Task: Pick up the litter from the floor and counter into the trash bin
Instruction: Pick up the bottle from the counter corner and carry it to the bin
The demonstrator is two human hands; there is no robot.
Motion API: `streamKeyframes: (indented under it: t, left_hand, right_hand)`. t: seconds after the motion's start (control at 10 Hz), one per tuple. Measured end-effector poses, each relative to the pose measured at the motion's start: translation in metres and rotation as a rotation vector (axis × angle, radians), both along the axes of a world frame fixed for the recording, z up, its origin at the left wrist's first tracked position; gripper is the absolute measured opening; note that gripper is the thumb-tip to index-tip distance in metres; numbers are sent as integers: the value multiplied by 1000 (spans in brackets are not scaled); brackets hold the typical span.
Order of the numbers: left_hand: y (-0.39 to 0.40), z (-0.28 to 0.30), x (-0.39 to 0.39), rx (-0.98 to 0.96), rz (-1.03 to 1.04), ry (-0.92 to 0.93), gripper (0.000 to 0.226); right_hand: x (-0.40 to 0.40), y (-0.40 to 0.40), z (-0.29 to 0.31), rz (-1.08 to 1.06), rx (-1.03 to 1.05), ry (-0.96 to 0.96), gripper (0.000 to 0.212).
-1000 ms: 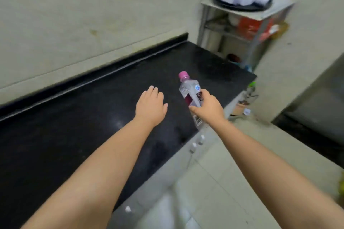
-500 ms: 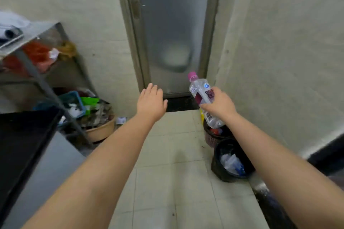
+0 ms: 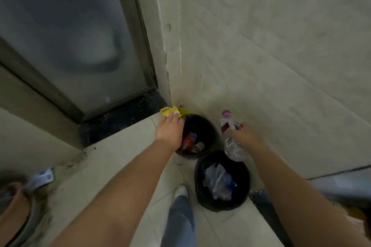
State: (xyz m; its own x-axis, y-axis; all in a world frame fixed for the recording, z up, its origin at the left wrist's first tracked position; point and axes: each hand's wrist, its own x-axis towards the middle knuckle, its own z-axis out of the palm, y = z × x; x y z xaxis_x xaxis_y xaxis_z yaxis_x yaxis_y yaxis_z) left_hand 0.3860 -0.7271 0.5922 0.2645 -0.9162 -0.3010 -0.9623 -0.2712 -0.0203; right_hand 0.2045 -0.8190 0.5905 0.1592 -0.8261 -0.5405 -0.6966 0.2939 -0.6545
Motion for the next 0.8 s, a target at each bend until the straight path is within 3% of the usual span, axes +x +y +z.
streamKeyframes:
  t: [0.3, 0.5, 0.6, 0.8]
  left_hand:
    - [-96, -223, 89, 345, -71, 125, 57]
    - [-101, -394, 92, 469, -62, 215, 52]
    - [-96, -446, 86, 487, -76, 251, 52]
    - [-102, -471, 81, 501, -95, 223, 51]
  right_hand:
    - [102, -79, -233, -82, 345, 103, 30]
    - [138, -106, -389, -143, 316, 166, 54]
    - [145, -108, -439, -70, 232, 227, 59]
    - [143, -106, -466, 175, 151, 322, 57]
